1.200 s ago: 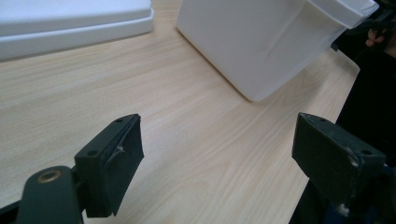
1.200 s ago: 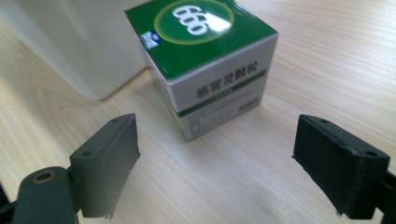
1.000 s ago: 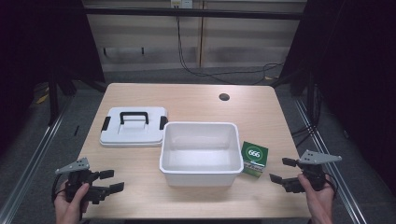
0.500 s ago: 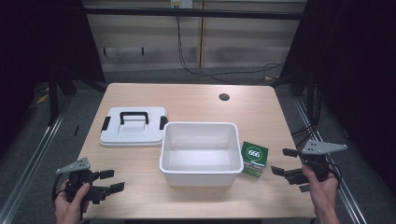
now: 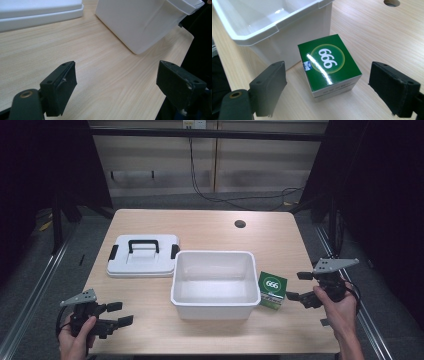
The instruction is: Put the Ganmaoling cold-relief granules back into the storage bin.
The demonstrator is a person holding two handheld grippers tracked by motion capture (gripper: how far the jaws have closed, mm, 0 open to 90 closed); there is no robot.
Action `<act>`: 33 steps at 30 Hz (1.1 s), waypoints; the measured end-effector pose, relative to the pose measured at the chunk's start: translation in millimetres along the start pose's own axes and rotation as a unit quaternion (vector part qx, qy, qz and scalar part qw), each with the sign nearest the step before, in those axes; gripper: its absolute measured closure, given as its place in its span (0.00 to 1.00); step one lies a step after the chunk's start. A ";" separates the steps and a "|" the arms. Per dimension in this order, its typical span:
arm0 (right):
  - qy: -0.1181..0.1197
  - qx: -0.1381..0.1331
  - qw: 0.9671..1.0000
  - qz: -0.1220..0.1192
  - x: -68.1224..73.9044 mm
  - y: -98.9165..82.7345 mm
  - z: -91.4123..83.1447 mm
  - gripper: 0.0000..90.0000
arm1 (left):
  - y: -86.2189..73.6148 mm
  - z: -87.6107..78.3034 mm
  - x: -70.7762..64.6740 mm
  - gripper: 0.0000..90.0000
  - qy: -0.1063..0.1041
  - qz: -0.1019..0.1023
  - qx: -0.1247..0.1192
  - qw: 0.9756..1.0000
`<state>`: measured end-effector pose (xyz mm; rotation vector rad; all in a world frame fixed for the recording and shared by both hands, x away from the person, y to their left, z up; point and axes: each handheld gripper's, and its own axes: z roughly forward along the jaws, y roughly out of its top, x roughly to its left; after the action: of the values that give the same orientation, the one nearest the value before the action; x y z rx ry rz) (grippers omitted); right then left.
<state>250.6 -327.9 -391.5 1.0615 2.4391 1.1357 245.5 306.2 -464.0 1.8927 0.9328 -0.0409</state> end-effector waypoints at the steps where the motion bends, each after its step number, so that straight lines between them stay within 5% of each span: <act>1: -0.002 0.003 1.000 -0.002 -0.3 2.0 1.1 0.15 | 0.1 0.1 -0.1 0.18 0.001 0.000 0.000 1.000; 16: 0.018 0.070 0.995 -0.062 -6.2 39.5 26.6 0.13 | 0.0 0.0 0.1 0.18 0.000 0.000 0.000 1.000; 30: 0.034 0.152 0.982 -0.109 -9.2 57.2 42.3 0.11 | 0.0 0.5 0.1 0.18 0.001 -0.001 0.001 1.000; 33: 0.039 0.175 0.976 -0.126 -7.6 61.9 46.4 0.10 | 0.0 0.5 -0.2 0.18 0.000 -0.001 0.000 1.000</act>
<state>310.5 -280.5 -377.0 0.7689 2.8080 0.6958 245.6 305.7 -464.1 1.8928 0.9350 -0.0416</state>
